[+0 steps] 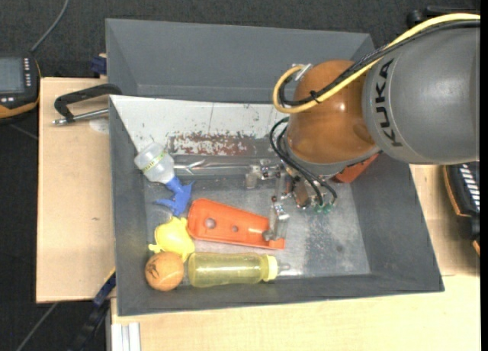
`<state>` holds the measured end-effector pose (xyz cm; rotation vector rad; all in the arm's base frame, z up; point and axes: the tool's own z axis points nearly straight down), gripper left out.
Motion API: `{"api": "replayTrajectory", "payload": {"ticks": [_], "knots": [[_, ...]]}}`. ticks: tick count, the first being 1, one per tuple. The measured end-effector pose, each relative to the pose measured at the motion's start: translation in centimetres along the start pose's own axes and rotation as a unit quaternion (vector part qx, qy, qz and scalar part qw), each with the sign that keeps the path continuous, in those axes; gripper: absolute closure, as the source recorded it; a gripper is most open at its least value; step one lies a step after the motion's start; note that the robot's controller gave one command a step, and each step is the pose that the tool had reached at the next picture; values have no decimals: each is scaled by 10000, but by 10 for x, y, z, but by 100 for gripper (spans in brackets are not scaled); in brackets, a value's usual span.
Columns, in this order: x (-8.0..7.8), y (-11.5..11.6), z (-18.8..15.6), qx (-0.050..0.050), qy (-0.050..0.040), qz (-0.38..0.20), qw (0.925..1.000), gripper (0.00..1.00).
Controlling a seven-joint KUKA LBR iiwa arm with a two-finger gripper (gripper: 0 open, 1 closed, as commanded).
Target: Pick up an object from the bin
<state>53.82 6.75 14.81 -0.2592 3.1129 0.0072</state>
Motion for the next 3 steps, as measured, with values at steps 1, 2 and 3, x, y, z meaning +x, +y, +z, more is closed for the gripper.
{"api": "replayTrajectory", "payload": {"ticks": [1,2,3], "knots": [[15,16,58,1,1,77,10000,0],[13,17,53,-5,-8,159,9999,100],[13,17,53,-5,-8,159,9999,100]]}}
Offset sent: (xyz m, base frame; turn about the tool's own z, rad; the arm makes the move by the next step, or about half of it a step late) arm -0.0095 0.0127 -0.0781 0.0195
